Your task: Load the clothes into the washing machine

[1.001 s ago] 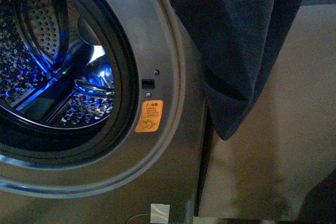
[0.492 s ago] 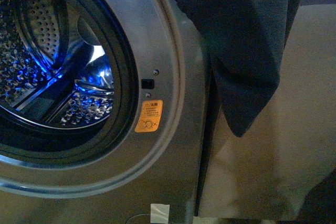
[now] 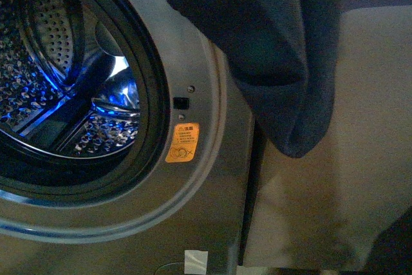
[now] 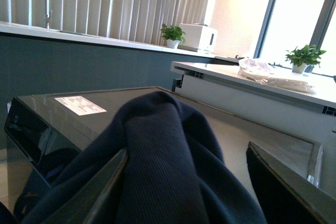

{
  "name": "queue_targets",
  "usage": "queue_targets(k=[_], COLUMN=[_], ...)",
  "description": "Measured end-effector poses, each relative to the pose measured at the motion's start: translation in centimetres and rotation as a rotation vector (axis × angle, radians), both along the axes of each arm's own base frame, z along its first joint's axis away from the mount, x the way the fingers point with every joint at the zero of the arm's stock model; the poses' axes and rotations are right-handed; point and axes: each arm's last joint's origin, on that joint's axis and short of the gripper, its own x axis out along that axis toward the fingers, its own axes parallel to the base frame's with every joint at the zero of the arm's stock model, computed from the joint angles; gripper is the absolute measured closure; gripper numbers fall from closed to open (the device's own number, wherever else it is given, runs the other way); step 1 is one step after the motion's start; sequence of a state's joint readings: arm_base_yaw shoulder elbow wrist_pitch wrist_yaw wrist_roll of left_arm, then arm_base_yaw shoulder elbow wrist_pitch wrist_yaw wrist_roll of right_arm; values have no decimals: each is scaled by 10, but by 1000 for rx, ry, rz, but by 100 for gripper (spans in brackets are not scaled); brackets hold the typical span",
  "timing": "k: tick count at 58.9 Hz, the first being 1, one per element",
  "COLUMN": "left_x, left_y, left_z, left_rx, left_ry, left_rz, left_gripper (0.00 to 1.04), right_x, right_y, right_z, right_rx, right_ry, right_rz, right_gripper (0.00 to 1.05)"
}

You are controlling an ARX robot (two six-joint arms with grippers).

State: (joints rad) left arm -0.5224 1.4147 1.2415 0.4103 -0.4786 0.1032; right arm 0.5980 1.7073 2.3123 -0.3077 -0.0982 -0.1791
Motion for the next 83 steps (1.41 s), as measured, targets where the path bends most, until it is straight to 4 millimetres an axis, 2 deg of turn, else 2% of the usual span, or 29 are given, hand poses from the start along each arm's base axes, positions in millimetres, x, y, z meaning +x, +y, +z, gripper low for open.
queue_targets(k=[8, 12, 17, 25, 47, 51, 53, 61, 71, 77, 81, 83], left_x=[-3, -7, -14, -19, -29, -32, -33, -39, -42, -41, -37, -36], left_y=[26, 45, 71, 95, 140, 145, 146, 149, 149, 148, 148, 148], left_z=[-4, -11, -30, -57, -125, -133, -136, -152, -176, -204, -221, -225], left_rx=[-34, -41, -29, -10, -14, -16, -15, -11, -10, -10, -6, -6], left_ry=[0, -1, 17, 68, 178, 184, 185, 201, 230, 291, 326, 334], left_rz=[-15, -6, 15, 28, -17, -36, -44, -90, -108, -102, -87, -82], left_gripper=[83, 83, 83, 84, 84, 84, 84, 84, 84, 84, 84, 84], right_x=[-1, -1, -1, -1, -1, -5, -6, -28, -64, -85, -91, -92], right_y=[0, -1, -1, -1, -1, 1, -1, -17, -47, -62, -63, -63], right_z=[1, 1, 1, 1, 1, 1, -1, -23, -61, -107, -137, -144], right_rx=[2, 3, 3, 3, 3, 52, 91, 180, 221, 231, 247, 239], right_ry=[-2, -2, -2, -2, -2, 9, 17, 59, 141, 232, 293, 308], right_rz=[0, 0, 0, 0, 0, -102, -208, -468, -564, -622, -647, -652], right_gripper=[16, 5, 8, 7, 7, 7, 7, 7, 7, 7, 7, 8])
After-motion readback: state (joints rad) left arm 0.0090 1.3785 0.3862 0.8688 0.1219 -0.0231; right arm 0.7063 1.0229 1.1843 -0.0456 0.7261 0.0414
